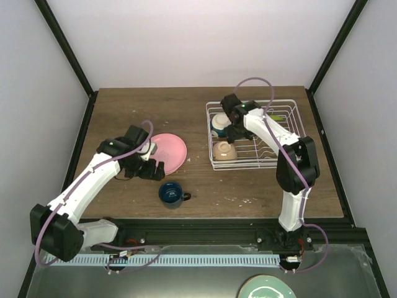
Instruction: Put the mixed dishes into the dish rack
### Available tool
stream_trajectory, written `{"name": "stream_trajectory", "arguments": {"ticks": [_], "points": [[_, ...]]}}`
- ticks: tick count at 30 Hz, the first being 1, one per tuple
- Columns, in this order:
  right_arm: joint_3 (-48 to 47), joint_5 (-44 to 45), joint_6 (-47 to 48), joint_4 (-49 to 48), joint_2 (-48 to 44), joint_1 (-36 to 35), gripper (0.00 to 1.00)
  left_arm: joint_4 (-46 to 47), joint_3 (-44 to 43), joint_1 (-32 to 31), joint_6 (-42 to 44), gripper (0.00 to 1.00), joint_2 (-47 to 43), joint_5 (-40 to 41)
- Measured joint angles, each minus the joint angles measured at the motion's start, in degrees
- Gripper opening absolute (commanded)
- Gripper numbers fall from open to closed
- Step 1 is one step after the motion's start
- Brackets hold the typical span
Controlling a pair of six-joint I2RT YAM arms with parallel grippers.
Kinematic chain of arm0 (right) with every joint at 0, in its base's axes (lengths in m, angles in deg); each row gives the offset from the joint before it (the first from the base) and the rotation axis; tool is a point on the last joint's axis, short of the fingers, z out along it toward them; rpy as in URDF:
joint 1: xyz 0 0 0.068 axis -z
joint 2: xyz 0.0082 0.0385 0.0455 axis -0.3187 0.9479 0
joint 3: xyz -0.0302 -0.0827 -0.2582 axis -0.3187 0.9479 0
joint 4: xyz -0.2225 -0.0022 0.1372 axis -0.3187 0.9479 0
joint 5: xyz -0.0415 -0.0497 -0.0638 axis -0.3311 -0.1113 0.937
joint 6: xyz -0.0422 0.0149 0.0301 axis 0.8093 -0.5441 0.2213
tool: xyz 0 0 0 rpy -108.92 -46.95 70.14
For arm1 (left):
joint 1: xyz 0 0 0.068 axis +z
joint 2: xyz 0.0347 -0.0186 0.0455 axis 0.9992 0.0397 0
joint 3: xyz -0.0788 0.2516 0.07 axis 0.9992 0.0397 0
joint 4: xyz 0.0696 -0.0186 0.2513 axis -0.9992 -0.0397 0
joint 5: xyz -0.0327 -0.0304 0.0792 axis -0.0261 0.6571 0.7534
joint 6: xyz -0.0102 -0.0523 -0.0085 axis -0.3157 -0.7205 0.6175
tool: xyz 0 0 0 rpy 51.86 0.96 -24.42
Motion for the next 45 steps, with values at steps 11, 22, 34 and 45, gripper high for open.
{"name": "stream_trajectory", "arguments": {"ticks": [11, 22, 34, 45], "points": [[-13.14, -3.80, 0.70, -0.50, 0.13, 0.85, 0.94, -2.60, 4.17, -4.79, -2.84, 1.00, 0.35, -3.91], [-20.46, -8.37, 0.04, 0.42, 0.24, 1.09, 0.93, 3.89, 7.19, -4.81, -2.80, 0.83, 10.25, -6.14], [-19.61, -8.26, 0.09, 1.77, 0.24, 2.67, 0.94, 5.79, 6.78, -4.92, -1.57, 0.61, 15.47, -9.20], [-19.61, -8.31, 0.11, 1.75, 0.33, 2.75, 0.94, 3.87, 4.52, -5.07, 0.90, 0.11, 18.53, -10.91]]}}
